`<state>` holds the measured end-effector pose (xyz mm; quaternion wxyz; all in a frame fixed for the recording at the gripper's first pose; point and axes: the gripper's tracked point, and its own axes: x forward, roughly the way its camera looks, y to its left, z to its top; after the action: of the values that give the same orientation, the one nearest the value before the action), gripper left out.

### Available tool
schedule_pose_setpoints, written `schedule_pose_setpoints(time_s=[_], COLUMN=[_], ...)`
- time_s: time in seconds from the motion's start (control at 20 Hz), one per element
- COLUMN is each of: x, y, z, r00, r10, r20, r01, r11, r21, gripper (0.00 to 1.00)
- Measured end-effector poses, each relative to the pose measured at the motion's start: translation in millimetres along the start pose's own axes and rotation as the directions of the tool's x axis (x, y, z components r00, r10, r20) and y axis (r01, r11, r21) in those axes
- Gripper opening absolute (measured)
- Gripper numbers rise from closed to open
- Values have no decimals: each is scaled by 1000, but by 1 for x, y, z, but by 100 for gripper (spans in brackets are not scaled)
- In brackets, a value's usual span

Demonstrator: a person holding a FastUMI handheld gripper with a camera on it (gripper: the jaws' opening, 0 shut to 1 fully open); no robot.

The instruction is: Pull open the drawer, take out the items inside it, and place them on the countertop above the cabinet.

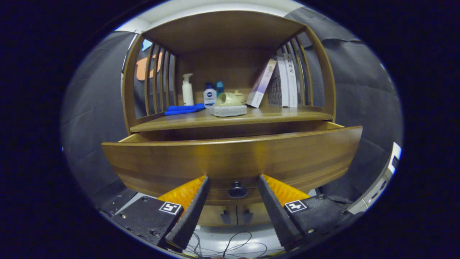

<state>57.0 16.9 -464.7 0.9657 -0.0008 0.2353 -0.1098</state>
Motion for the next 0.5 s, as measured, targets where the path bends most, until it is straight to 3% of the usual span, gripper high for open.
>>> schedule_pose_setpoints(time_s=[0.5], x=[52], y=[0], z=[14], r00=[1000], r10=[-20], r20=[-9], r01=[19], r11=[996], r21=[-82], gripper=[90])
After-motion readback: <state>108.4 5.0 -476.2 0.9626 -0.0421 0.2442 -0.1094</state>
